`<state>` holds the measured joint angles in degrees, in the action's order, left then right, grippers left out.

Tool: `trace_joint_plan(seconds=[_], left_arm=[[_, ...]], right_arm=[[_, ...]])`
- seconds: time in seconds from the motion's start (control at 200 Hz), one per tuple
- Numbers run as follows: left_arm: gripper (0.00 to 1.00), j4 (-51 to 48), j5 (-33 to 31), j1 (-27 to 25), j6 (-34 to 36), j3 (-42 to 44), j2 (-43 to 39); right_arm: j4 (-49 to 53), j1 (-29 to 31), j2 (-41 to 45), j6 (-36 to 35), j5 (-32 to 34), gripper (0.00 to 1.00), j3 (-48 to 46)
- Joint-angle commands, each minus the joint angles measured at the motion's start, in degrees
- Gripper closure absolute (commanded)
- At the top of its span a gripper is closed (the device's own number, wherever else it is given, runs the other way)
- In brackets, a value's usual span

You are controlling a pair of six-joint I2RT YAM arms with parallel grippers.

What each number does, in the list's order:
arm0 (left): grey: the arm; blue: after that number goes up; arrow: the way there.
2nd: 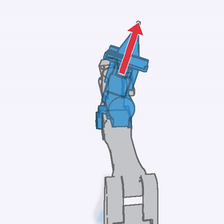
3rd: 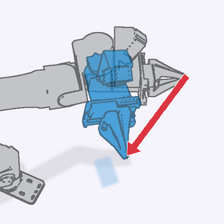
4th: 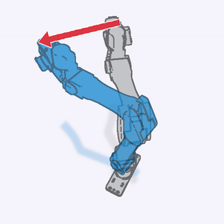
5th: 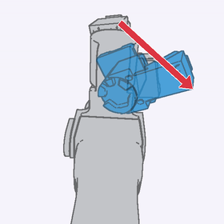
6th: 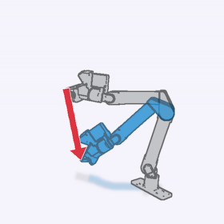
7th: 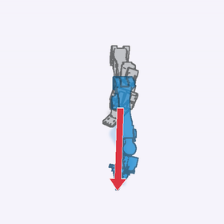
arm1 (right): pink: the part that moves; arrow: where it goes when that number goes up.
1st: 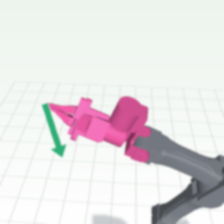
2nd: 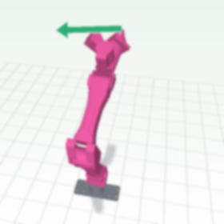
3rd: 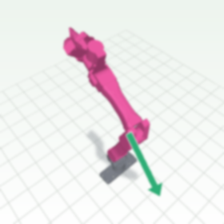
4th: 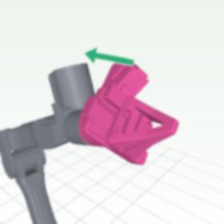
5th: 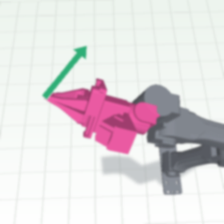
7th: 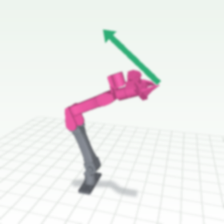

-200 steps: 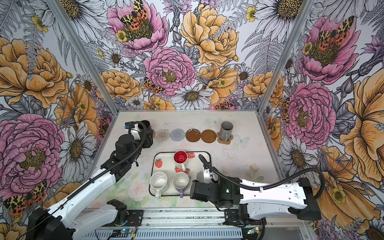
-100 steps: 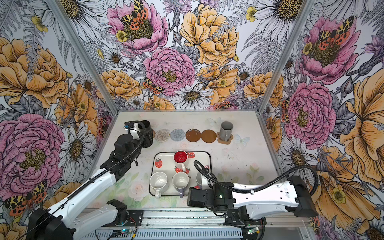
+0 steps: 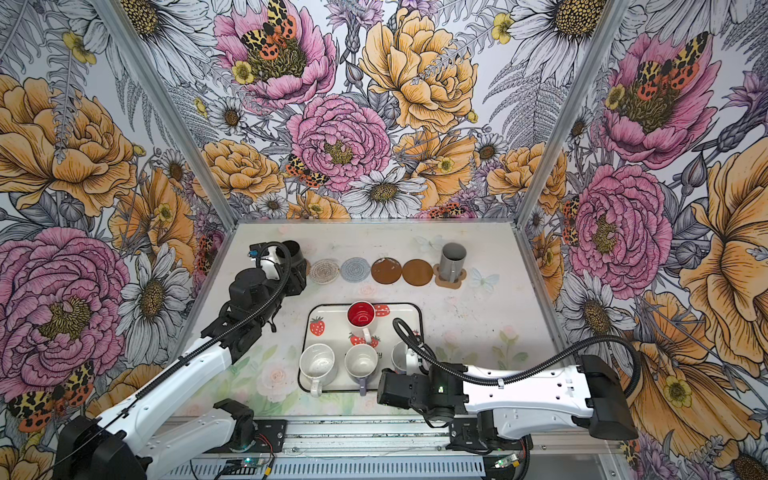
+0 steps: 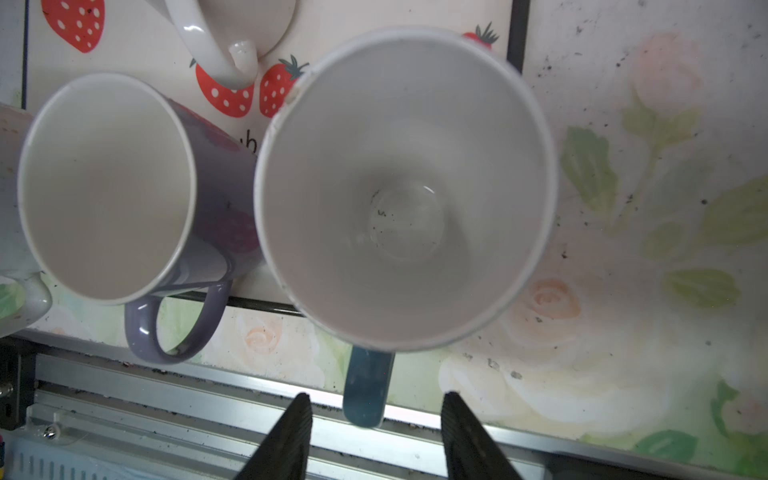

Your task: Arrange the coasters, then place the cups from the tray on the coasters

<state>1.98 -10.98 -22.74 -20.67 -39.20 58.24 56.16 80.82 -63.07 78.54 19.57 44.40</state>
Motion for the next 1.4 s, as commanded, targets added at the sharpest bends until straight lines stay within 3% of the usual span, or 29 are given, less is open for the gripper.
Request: trace_joint_plan(seconds=[0.0,0.916,1.391], left_arm=[[0.38,0.7,0.7,0.3,-0.3,0.4,0.3],[0.37,0.2,0.3,0.5,0.2,-0.1,1.3],[0.37,0.2,0.2,0.5,0.3,0.0,1.4]], right_arm=[[-2.5,-1.0,-0.3,-1.5,-0.8,0.48,-0.2],[-4.3,-6.3,-5.7,-6.7,-4.5,0.58,-0.5],[-6.8,-7.9,-8.1,-8.7,-5.3,0.59,-0.7]])
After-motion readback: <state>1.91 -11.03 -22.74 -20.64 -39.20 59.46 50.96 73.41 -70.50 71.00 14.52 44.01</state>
